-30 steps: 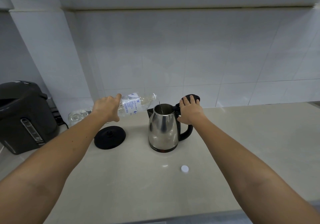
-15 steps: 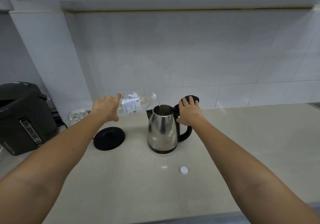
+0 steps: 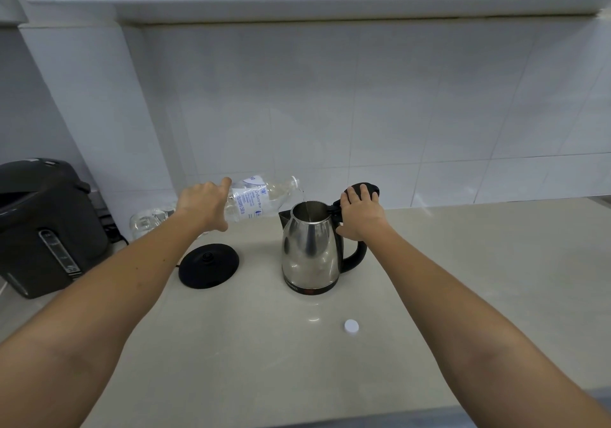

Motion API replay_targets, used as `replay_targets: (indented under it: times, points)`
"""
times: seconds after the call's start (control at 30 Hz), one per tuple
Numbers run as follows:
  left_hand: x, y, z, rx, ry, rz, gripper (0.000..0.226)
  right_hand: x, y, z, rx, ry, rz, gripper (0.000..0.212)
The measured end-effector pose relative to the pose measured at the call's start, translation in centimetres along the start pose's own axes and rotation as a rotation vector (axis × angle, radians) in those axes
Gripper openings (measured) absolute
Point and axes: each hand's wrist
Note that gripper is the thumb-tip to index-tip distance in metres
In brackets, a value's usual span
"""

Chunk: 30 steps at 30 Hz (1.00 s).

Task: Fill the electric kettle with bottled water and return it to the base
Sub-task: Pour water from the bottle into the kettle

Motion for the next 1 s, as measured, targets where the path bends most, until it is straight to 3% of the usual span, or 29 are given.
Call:
replay_targets:
  times: [1.0]
  points:
    - [0.40, 0.23, -0.37, -0.003, -0.014, -0.013, 0.079, 0.10, 0.03, 0.00, -0.008, 0.028, -0.014, 0.084]
Point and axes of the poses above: each hand's wrist, its own y-axis away from the middle knuckle, its own z-axis out of the palm, x = y × z, and after that the axes turned 6 degrees about y, right-handed
